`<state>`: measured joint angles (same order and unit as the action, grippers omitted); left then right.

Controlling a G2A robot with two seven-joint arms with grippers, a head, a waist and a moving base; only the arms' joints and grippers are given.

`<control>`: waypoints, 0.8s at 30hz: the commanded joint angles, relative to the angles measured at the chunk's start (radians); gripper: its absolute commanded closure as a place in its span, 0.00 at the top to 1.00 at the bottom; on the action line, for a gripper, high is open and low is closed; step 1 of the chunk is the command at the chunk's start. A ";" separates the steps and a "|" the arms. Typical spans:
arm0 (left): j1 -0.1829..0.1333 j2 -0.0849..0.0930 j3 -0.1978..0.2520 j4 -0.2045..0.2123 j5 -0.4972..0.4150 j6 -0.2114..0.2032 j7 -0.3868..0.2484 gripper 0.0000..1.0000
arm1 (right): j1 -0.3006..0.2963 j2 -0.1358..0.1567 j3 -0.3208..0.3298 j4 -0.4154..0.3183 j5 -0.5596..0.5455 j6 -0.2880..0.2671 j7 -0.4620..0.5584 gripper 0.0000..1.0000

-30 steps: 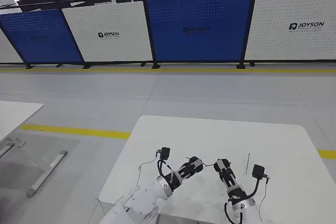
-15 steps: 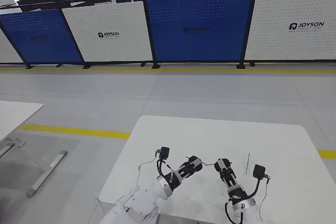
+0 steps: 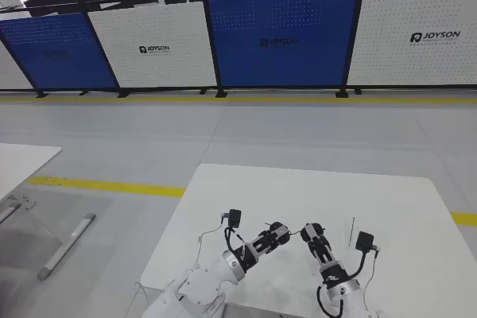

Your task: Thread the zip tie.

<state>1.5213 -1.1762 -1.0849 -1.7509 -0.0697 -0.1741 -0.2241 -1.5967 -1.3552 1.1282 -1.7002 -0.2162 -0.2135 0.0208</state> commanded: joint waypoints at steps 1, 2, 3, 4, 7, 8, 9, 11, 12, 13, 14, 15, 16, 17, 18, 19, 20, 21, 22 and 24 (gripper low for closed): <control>0.001 0.000 0.001 -0.003 -0.014 -0.005 -0.003 0.00 | -0.002 0.000 0.002 0.000 0.003 -0.004 -0.001 0.00; 0.001 0.000 -0.001 -0.003 -0.017 -0.006 -0.006 0.00 | -0.002 0.000 0.003 0.000 0.003 -0.003 0.001 0.00; 0.001 0.000 -0.004 -0.005 -0.018 -0.009 -0.007 0.00 | -0.003 0.001 0.004 0.001 0.000 0.000 0.004 0.00; 0.003 0.000 -0.004 -0.007 -0.026 -0.014 -0.011 0.00 | -0.003 0.001 0.004 0.001 -0.001 0.001 0.006 0.00; 0.007 0.002 -0.006 -0.013 -0.027 -0.018 -0.019 0.00 | -0.002 0.001 0.003 0.002 0.000 0.003 0.012 0.00; 0.008 0.002 -0.005 -0.014 -0.025 -0.019 -0.020 0.00 | -0.002 0.001 0.001 0.002 0.001 0.003 0.013 0.00; 0.008 0.002 -0.004 -0.013 -0.023 -0.019 -0.021 0.00 | -0.001 0.001 0.000 0.002 0.000 0.002 0.014 0.00; 0.005 0.002 -0.004 -0.007 -0.012 -0.012 -0.020 0.00 | 0.000 0.000 -0.002 0.002 -0.004 0.002 0.011 0.00; 0.002 0.003 -0.006 -0.004 0.008 -0.005 -0.012 0.00 | -0.001 0.000 -0.001 0.001 -0.005 0.003 0.006 0.00; -0.001 0.004 -0.005 -0.003 0.048 0.010 -0.003 0.00 | -0.004 0.000 0.002 -0.001 -0.006 0.004 0.001 0.00; -0.002 0.005 -0.002 -0.005 0.073 0.018 -0.001 0.00 | -0.007 0.001 0.004 -0.002 -0.007 0.007 -0.003 0.00; -0.003 0.006 -0.003 -0.004 0.104 0.030 0.005 0.00 | -0.009 0.001 0.007 -0.005 -0.009 0.011 -0.005 0.00; -0.003 0.007 0.001 -0.008 0.140 0.045 0.013 0.00 | -0.013 0.002 0.010 -0.008 -0.014 0.015 -0.005 0.00; -0.002 0.007 0.004 -0.011 0.147 0.051 0.012 0.00 | -0.016 0.002 0.012 -0.011 -0.017 0.019 -0.005 0.00; -0.004 0.008 0.004 -0.011 0.165 0.060 0.009 0.00 | -0.018 0.003 0.013 -0.014 -0.018 0.023 -0.004 0.00; -0.004 0.008 0.005 -0.014 0.178 0.066 0.010 0.00 | -0.020 0.003 0.014 -0.017 -0.019 0.026 -0.003 0.00; -0.004 0.008 0.007 -0.017 0.181 0.070 0.008 0.00 | -0.022 0.003 0.015 -0.019 -0.020 0.028 -0.001 0.00; -0.005 0.009 0.007 -0.019 0.188 0.071 0.005 0.00 | -0.023 0.003 0.016 -0.020 -0.020 0.030 0.000 0.00; -0.004 0.009 0.008 -0.021 0.191 0.071 0.006 0.00 | -0.023 0.004 0.016 -0.021 -0.020 0.031 0.001 0.00; -0.001 0.009 0.006 -0.029 0.194 0.072 0.009 0.00 | -0.022 0.004 0.017 -0.022 -0.020 0.034 0.004 0.00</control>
<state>1.5187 -1.1671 -1.0776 -1.7765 0.1232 -0.1023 -0.2170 -1.6194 -1.3515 1.1452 -1.7219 -0.2363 -0.1806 0.0238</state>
